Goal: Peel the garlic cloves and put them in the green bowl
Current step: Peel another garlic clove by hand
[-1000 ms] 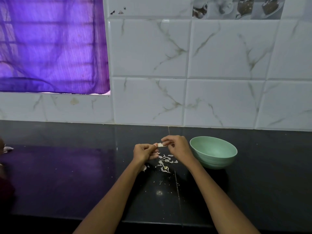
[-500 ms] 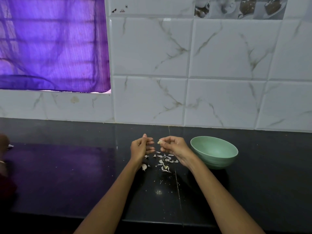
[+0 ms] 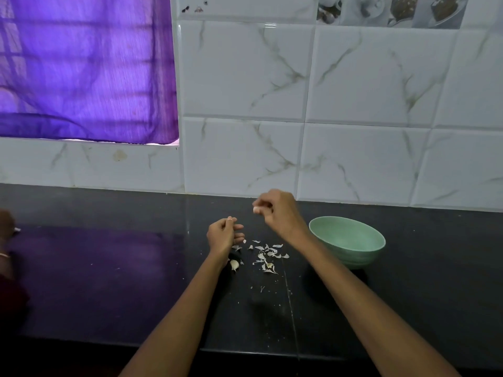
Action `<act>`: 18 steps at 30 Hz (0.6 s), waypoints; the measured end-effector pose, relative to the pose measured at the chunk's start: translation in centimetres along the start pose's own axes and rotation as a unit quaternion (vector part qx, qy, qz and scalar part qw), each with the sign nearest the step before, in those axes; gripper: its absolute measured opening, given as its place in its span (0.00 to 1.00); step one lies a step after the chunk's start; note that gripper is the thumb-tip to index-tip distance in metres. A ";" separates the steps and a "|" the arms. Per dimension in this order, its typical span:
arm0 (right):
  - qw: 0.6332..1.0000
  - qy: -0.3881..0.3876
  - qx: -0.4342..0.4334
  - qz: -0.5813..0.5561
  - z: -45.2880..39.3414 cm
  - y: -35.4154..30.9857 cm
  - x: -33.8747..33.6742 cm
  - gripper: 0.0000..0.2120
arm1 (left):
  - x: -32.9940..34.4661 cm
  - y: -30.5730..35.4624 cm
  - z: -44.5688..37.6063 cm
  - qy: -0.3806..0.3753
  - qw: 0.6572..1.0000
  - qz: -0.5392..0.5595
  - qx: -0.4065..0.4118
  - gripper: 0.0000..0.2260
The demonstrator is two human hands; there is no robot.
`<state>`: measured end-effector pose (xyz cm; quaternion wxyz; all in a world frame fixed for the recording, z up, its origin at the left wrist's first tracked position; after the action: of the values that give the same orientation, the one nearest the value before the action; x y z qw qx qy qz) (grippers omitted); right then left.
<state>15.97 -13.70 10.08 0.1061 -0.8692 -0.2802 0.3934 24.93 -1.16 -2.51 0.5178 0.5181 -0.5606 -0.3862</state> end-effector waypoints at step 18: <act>0.960 -0.245 0.057 0.120 2.0 1.6 6.8 0.05 | 0.0 0.1 0.0 -0.003 0.999 -0.048 0.020 0.11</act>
<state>18.79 -11.17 3.86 0.0356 -0.7659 -0.1683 0.6195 24.89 -1.20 -2.46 0.4868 0.5535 -0.5438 -0.4012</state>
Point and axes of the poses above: each hand's wrist, its own z-axis away from the middle knuckle, its own x-axis out of the palm, y = z × x, the point moved 9 cm from there along -z, towards the middle knuckle
